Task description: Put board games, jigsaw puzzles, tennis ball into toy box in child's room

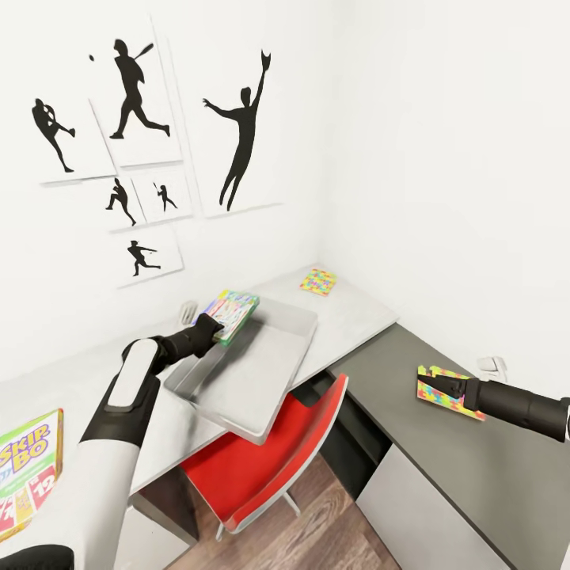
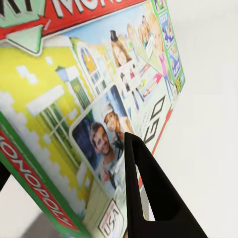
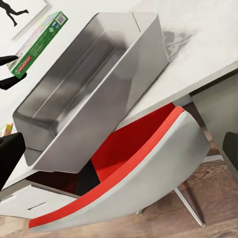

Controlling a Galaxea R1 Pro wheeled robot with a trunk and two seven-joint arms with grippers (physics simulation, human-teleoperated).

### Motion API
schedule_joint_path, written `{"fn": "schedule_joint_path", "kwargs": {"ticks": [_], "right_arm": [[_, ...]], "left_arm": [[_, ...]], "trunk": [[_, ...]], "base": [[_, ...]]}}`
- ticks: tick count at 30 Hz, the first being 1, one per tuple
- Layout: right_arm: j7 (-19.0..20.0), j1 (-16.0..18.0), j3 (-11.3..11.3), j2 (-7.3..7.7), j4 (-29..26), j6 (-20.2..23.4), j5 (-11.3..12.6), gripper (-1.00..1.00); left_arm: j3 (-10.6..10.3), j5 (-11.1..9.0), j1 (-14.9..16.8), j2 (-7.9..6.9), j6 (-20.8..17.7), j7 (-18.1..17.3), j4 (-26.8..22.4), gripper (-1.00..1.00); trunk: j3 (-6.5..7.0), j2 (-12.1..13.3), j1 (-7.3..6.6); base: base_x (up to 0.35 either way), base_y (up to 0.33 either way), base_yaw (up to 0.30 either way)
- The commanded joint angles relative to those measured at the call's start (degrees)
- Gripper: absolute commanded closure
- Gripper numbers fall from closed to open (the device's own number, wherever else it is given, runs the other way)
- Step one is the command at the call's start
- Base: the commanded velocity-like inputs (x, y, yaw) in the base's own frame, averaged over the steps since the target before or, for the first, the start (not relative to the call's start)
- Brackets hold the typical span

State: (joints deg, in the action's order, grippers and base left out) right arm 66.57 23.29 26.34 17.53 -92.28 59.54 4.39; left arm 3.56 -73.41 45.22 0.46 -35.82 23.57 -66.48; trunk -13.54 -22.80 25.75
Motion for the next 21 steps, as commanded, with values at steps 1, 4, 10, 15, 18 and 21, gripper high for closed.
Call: {"fn": "schedule_joint_path", "kwargs": {"ticks": [1,4,10,15,18,21], "right_arm": [[-0.03,0.08,0.03,0.02,0.0,0.46,0.28,-1.0],[-0.03,0.11,0.03,0.03,0.0,0.46,0.27,-1.0],[-0.03,0.16,0.03,-0.02,0.0,0.46,0.27,-1.0],[-0.05,0.17,0.03,-0.03,0.0,0.46,0.27,-1.0],[-0.04,0.17,0.03,-0.09,0.0,0.46,0.2,-1.0],[-0.05,0.17,0.01,-0.14,0.0,0.46,0.16,-1.0]], "left_arm": [[0.1,-0.51,0.47,0.09,-0.22,0.59,0.37,1.0],[-0.16,-0.48,1.19,0.14,-0.22,0.59,1.18,1.0],[-2.13,-0.44,4.2,0.26,-0.06,0.49,5.91,1.0],[-3.43,-0.58,6.03,0.44,0.29,0.36,8.95,1.0],[-4.13,-0.43,6.85,1.05,0.51,0.29,10.45,1.0],[-4.31,-0.36,7.06,1.33,0.57,0.28,10.98,1.0]], "trunk": [[-0.15,-0.12,0.03],[-0.3,-0.12,0.03],[-0.75,-0.12,0.03],[-1.18,-0.12,0.03],[-1.46,-0.12,0.03],[-1.73,-0.12,0.03]], "base": [[0.0,0.0,0.0],[0.0,0.0,0.0],[0.0,0.0,0.0],[0.0,0.0,0.0],[0.0,0.0,0.0],[0.0,0.0,0.0]]}}
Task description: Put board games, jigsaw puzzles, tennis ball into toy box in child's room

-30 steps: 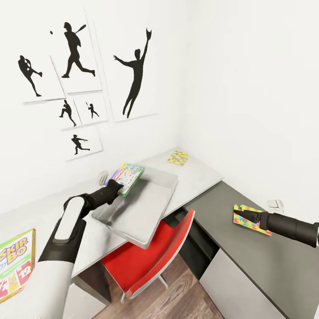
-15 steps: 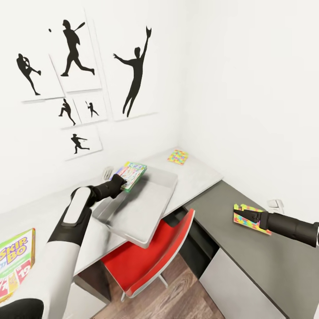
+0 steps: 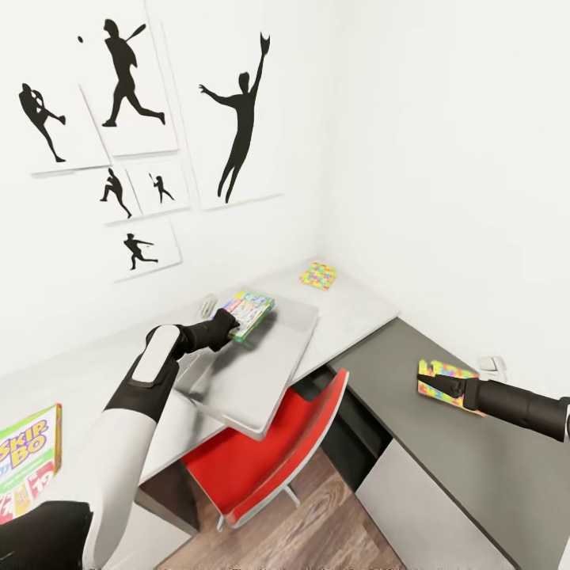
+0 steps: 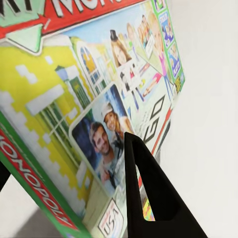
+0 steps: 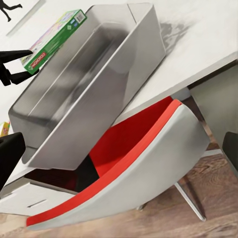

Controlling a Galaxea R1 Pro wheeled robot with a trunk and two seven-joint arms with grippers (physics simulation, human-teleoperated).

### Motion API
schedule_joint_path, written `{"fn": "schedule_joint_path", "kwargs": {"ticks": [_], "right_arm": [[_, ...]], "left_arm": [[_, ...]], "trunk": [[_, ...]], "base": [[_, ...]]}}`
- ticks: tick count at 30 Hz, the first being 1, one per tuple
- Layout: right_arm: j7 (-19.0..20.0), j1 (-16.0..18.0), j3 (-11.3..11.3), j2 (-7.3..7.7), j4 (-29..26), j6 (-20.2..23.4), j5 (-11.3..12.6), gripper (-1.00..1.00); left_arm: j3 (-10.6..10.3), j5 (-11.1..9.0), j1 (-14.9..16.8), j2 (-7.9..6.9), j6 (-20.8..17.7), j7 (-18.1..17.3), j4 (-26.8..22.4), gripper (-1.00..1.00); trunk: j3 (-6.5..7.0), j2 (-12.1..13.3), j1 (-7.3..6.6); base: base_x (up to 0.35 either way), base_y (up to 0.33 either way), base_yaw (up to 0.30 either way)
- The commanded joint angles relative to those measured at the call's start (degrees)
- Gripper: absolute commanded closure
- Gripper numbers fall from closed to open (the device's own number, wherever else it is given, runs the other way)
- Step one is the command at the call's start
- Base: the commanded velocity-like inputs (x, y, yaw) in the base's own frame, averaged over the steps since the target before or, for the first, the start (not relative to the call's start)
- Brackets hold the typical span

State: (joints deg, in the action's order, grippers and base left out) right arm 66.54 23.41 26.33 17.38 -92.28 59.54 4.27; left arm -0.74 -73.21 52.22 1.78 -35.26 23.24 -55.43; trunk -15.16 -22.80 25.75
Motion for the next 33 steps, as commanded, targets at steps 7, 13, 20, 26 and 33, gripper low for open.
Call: {"fn": "schedule_joint_path", "kwargs": {"ticks": [7,13,20,26,33], "right_arm": [[-0.08,0.05,-0.03,-0.01,0.0,0.46,0.23,-1.0],[-0.09,0.05,-0.04,-0.04,0.0,0.46,0.22,-1.0],[-0.09,0.05,-0.05,-0.06,0.0,0.46,0.22,-1.0],[-0.1,0.05,-0.03,-0.02,0.0,0.46,0.23,-1.0],[-0.08,0.05,0.02,0.0,0.0,0.46,0.29,-1.0]], "left_arm": [[-0.25,-0.41,1.28,0.47,0.08,0.58,1.91,1.0],[-0.3,-0.37,2.91,0.57,0.09,0.58,3.75,1.0],[-0.31,-0.36,4.19,0.68,0.1,0.57,4.82,1.0],[-0.32,-0.35,4.48,0.74,0.1,0.59,5.05,1.0],[-0.35,-0.35,5.04,0.76,0.1,0.58,5.44,1.0]], "trunk": [[-0.76,-0.12,0.03],[-1.32,-0.12,0.03],[-1.97,-0.12,0.03],[-2.53,-0.12,0.03],[-3.18,-0.12,0.03]], "base": [[0.0,0.0,0.0],[0.0,0.0,0.0],[0.0,0.0,0.0],[0.0,0.0,0.0],[0.0,0.0,0.0]]}}
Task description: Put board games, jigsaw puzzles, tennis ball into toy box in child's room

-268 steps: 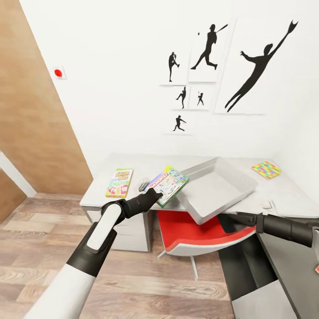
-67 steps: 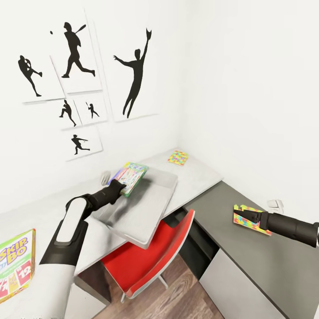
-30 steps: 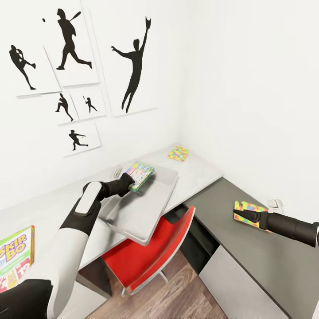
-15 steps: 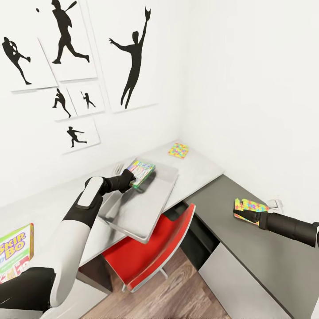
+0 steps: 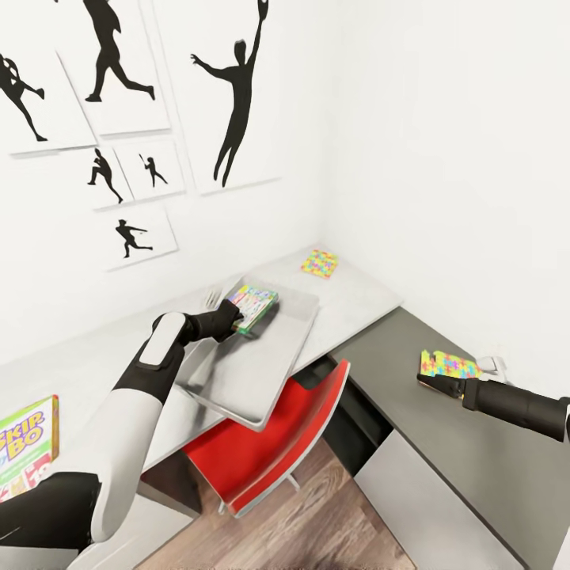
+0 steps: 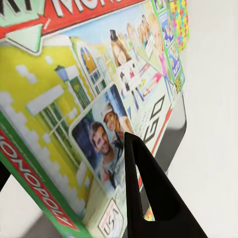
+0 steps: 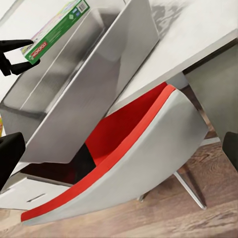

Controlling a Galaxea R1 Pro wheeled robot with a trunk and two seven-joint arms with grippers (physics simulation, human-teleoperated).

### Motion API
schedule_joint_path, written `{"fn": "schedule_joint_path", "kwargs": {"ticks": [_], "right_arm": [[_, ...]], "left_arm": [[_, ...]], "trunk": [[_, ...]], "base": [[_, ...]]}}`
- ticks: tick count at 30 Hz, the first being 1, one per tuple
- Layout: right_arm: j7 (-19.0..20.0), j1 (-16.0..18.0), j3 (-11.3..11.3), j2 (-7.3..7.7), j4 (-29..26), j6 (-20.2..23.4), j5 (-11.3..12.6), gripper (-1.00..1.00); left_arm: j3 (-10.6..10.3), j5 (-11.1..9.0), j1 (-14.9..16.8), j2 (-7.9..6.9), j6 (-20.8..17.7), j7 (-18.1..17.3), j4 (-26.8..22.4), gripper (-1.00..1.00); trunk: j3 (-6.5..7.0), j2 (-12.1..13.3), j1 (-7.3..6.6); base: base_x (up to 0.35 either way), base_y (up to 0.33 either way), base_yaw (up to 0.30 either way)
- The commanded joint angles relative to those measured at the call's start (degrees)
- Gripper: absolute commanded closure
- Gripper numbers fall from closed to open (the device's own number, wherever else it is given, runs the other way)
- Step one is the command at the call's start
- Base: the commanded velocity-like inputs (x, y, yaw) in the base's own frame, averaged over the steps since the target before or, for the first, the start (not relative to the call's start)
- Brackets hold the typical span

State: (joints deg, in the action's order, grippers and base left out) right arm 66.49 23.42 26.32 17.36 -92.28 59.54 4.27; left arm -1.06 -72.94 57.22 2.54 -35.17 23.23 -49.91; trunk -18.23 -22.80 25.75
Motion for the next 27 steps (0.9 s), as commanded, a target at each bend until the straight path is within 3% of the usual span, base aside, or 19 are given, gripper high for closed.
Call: {"fn": "schedule_joint_path", "kwargs": {"ticks": [1,27], "right_arm": [[-0.03,0.05,0.03,0.0,-0.01,0.46,0.29,-1.0],[-0.02,0.05,0.05,0.04,-0.01,0.46,0.32,-1.0]], "left_arm": [[-0.04,-0.62,0.11,0.02,0.03,0.6,-0.01,1.0],[-0.17,2.09,0.17,1.78,2.44,0.51,0.68,1.0]], "trunk": [[-0.2,-0.11,0.03],[-2.62,-0.11,0.03]], "base": [[0.0,0.0,0.0],[0.0,0.0,0.0]]}}
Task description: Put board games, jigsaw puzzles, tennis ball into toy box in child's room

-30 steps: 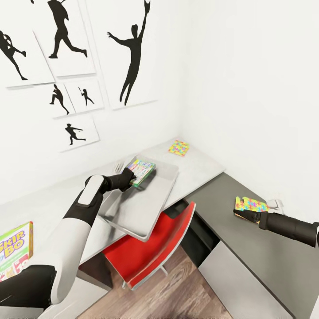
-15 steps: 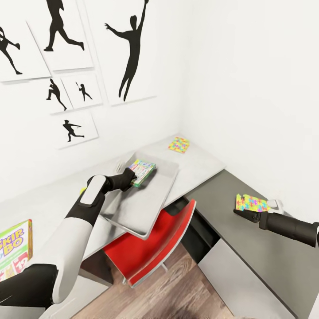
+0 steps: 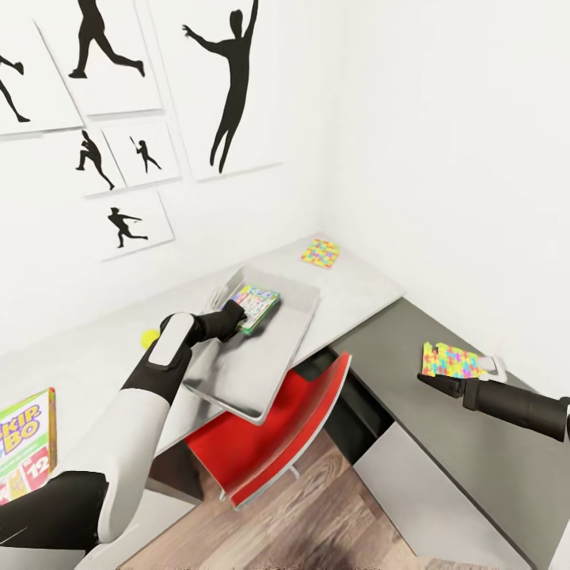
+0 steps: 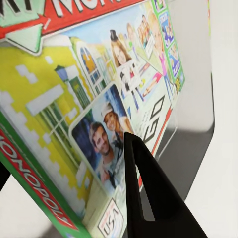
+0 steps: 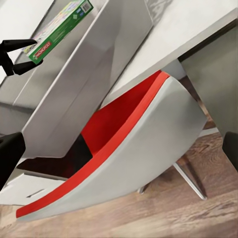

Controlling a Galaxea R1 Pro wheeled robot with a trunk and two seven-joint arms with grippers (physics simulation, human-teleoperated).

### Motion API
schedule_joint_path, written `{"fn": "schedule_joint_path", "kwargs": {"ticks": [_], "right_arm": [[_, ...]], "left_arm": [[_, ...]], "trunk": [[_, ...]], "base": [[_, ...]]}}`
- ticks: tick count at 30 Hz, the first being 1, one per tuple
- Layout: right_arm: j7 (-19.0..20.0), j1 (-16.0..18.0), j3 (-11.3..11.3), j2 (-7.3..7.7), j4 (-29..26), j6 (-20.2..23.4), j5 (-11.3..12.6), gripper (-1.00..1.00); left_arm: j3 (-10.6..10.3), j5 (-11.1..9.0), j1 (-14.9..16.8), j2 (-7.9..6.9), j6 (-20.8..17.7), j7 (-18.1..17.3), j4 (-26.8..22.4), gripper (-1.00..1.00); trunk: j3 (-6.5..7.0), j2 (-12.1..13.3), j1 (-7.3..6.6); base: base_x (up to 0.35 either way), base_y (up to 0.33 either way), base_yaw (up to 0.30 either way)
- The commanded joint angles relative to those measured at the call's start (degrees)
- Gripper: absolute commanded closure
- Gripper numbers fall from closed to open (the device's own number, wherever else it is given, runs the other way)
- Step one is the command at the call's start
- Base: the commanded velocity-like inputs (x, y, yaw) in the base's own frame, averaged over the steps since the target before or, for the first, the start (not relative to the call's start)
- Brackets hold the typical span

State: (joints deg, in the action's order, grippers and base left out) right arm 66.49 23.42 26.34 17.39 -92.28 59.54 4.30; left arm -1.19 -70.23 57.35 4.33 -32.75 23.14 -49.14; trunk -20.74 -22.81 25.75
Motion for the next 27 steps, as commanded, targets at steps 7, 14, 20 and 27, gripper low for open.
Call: {"fn": "schedule_joint_path", "kwargs": {"ticks": [7,14,20,27], "right_arm": [[-0.01,0.04,0.05,0.02,-0.01,0.46,0.33,-1.0],[-0.04,0.04,0.1,0.02,-0.01,0.46,0.39,-1.0],[0.0,0.04,0.15,0.02,-0.01,0.46,0.43,-1.0],[0.03,0.04,0.14,0.02,-0.01,0.46,0.45,-1.0]], "left_arm": [[-0.04,-0.51,0.09,0.11,0.66,-0.24,-0.06,1.0],[-0.04,-0.3,0.26,0.1,0.94,-1.7,0.61,1.0],[0.0,0.53,0.35,0.14,1.0,-2.04,0.92,1.0],[0.04,1.02,0.59,0.15,1.01,-2.23,1.03,1.0]], "trunk": [[-0.75,-0.11,0.03],[-1.4,-0.11,0.03],[-1.96,-0.11,0.03],[-2.61,-0.11,0.03]], "base": [[0.0,0.0,0.0],[0.0,0.0,0.0],[0.0,0.0,0.0],[0.0,0.0,0.0]]}}
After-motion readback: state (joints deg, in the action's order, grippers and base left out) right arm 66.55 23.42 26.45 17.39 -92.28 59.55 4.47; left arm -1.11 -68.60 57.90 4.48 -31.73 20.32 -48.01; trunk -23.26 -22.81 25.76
